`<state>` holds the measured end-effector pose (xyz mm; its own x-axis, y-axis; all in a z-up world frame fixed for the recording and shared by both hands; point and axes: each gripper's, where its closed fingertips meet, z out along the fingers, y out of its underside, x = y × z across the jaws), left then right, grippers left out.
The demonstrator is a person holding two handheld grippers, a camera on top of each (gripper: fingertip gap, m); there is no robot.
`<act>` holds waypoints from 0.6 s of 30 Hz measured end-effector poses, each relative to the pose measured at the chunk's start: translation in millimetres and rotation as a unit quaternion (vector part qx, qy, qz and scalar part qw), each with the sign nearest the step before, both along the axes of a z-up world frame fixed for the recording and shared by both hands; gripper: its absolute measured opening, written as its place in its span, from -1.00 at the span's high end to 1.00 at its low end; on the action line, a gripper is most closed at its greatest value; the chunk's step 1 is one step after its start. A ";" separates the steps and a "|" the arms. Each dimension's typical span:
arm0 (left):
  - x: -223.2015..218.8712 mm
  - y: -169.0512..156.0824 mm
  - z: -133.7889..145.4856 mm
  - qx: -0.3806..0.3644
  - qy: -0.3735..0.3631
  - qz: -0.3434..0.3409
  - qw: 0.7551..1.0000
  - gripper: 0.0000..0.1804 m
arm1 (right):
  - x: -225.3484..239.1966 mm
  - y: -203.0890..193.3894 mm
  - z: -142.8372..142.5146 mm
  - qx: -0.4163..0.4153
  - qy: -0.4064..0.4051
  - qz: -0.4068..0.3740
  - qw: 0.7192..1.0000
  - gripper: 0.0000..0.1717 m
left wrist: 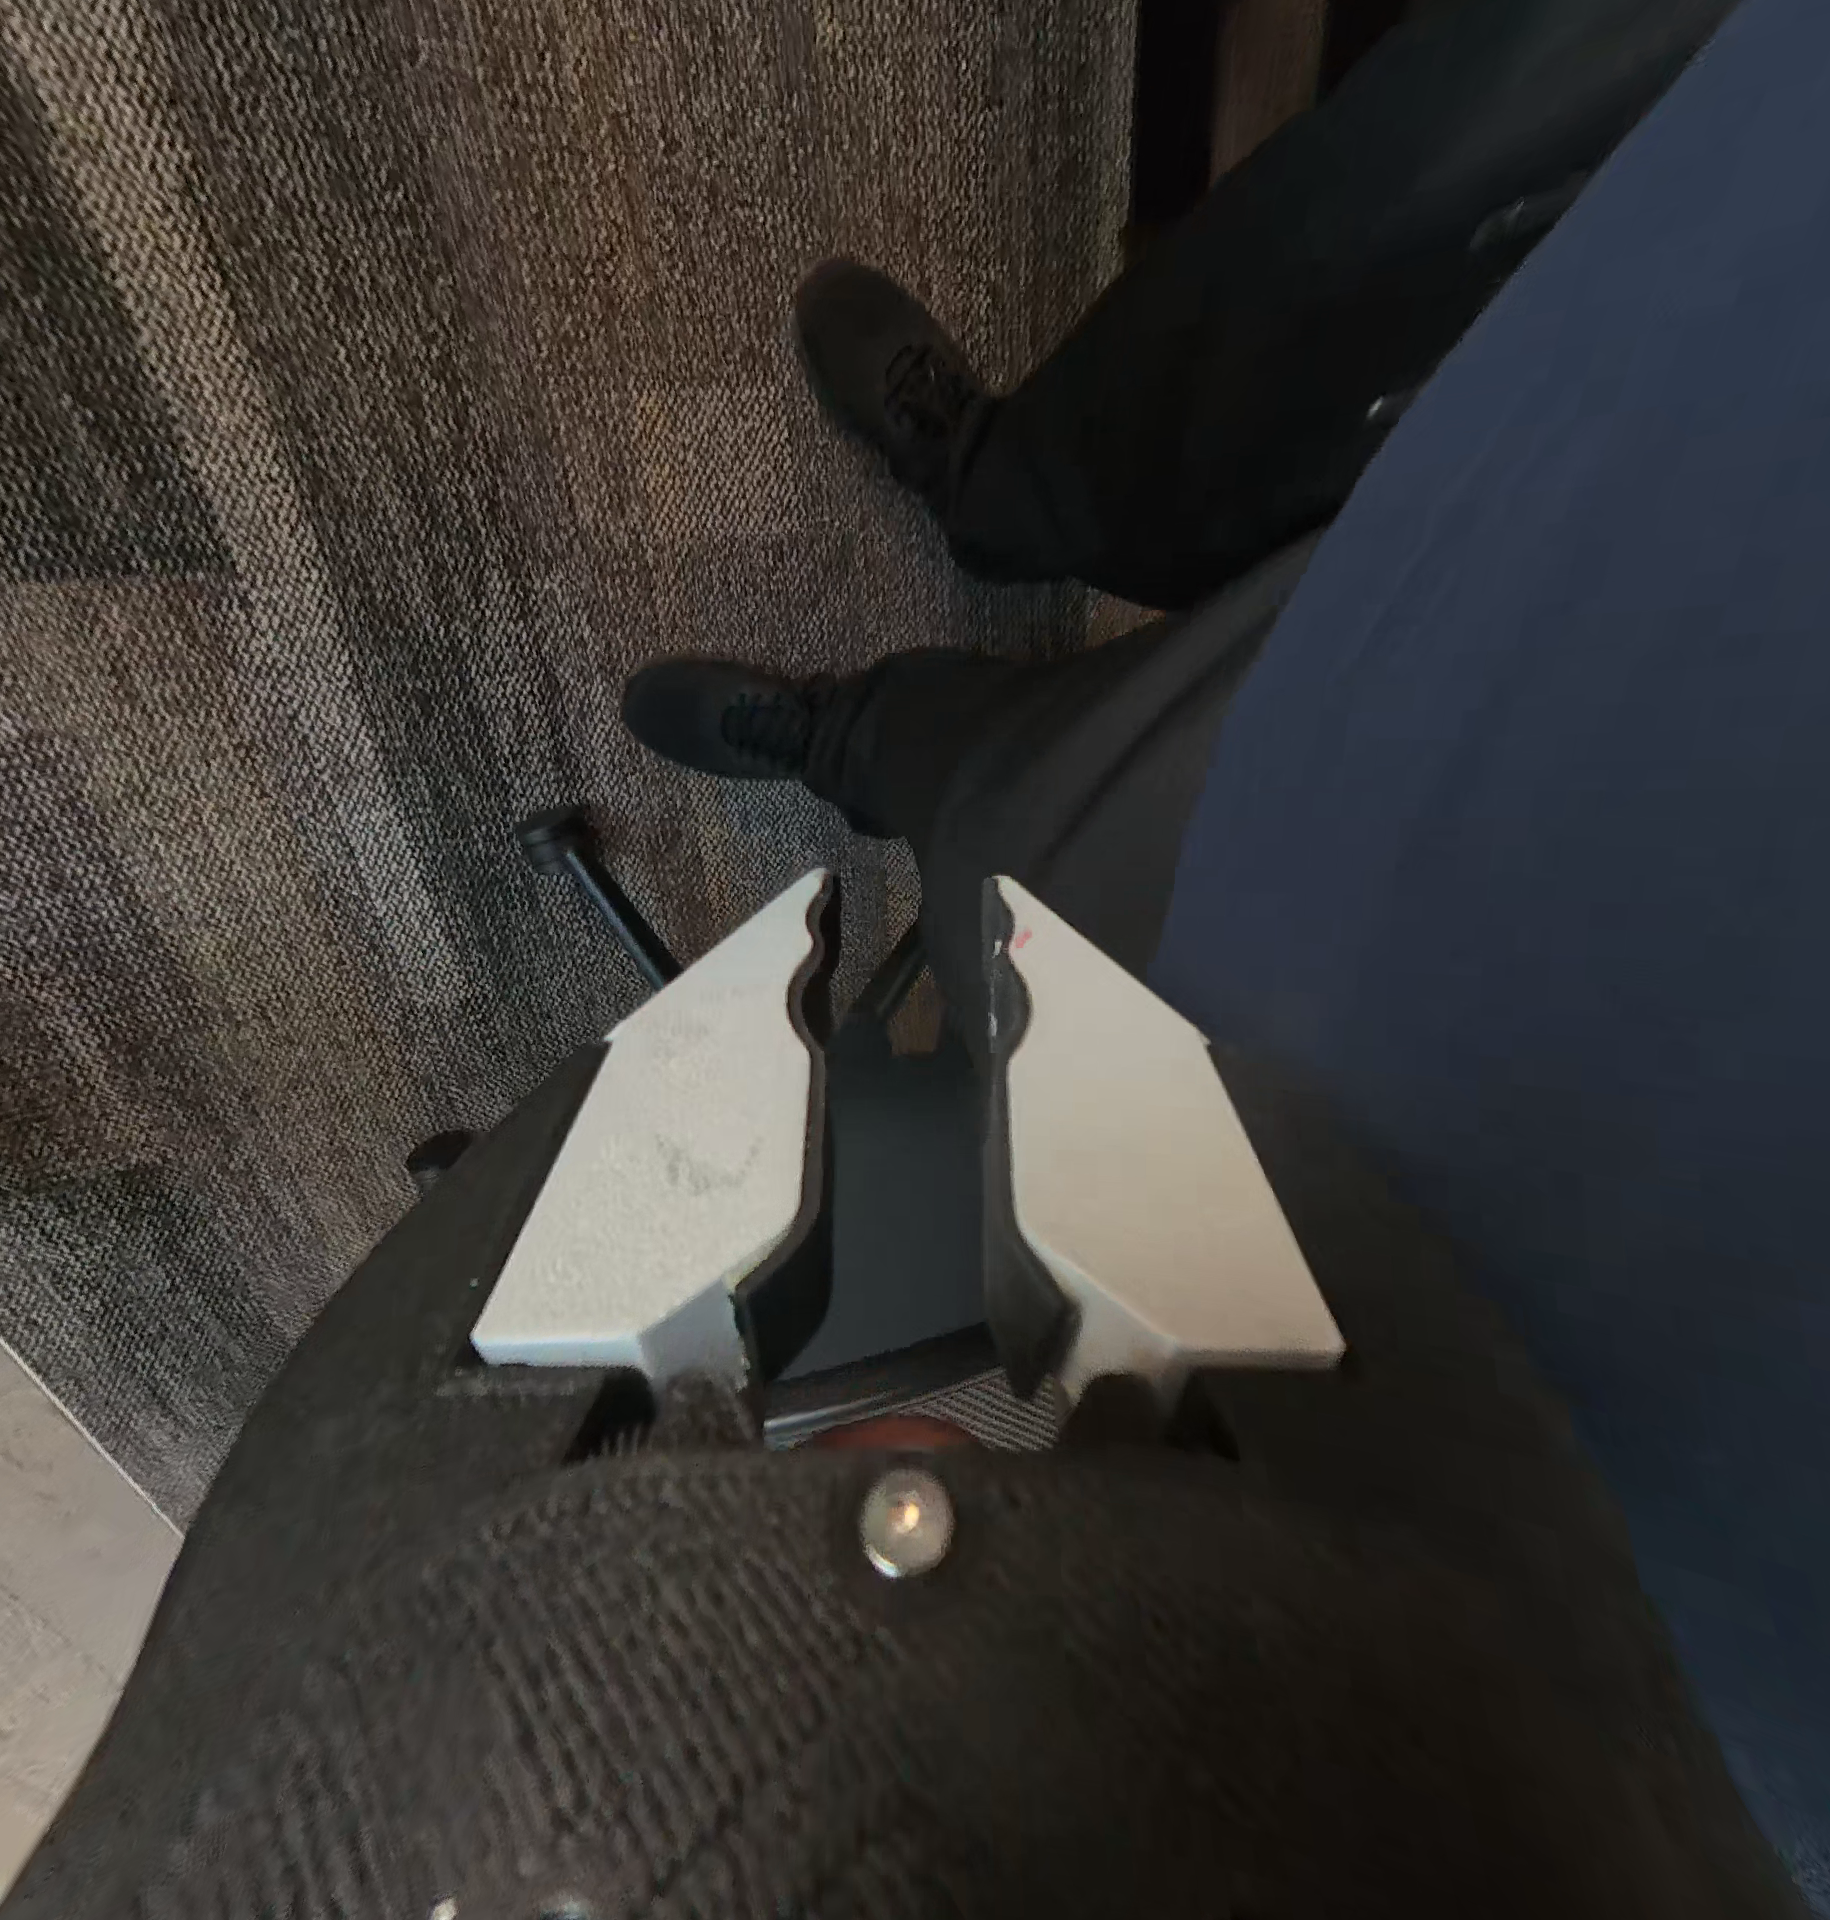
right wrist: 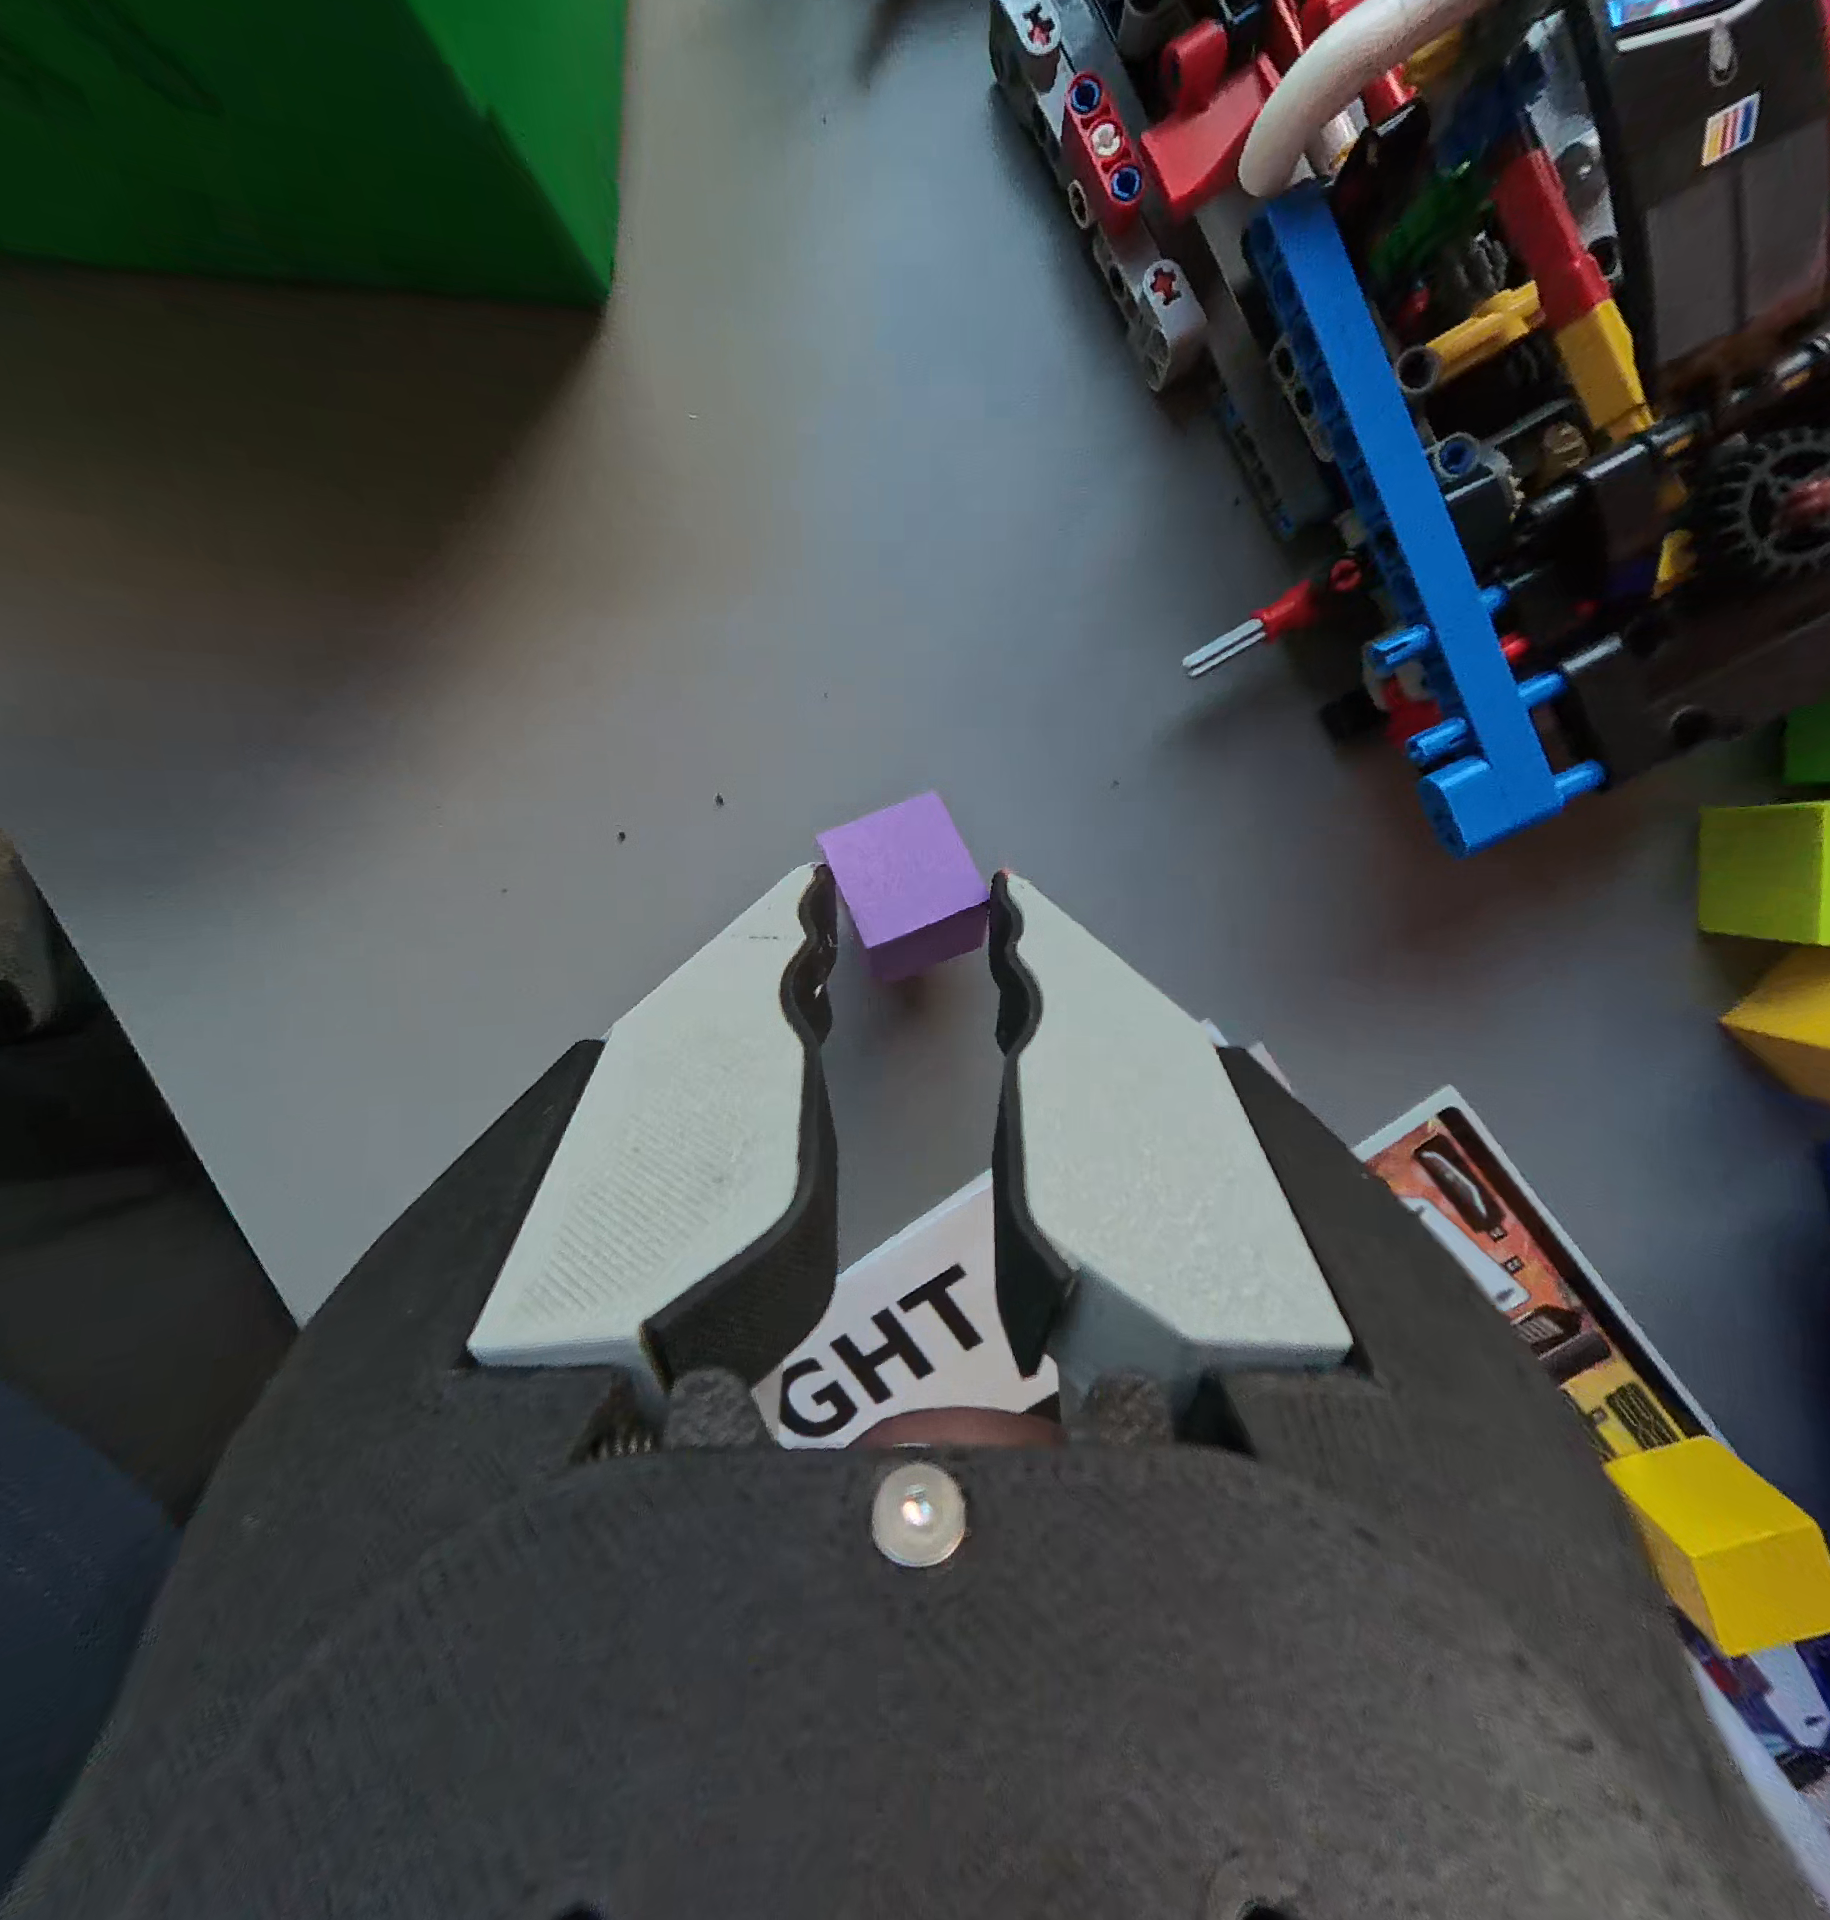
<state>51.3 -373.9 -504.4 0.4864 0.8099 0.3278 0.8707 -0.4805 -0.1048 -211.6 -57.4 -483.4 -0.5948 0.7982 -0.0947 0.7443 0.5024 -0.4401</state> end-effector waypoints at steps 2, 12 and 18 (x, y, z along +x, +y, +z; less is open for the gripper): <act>5.4 -9.6 -2.9 0.002 -0.005 0.010 1.000 0.72 | 1.5 1.7 3.7 -0.006 0.009 -0.008 1.000 0.68; 2.9 -54.1 -22.3 -0.055 -0.002 0.044 0.998 0.77 | 10.5 2.2 7.8 -0.048 0.009 -0.063 0.997 0.61; 26.9 -100.4 -40.7 -0.117 -0.070 0.100 0.986 0.83 | 16.1 -3.0 3.9 -0.066 -0.017 -0.066 0.996 0.63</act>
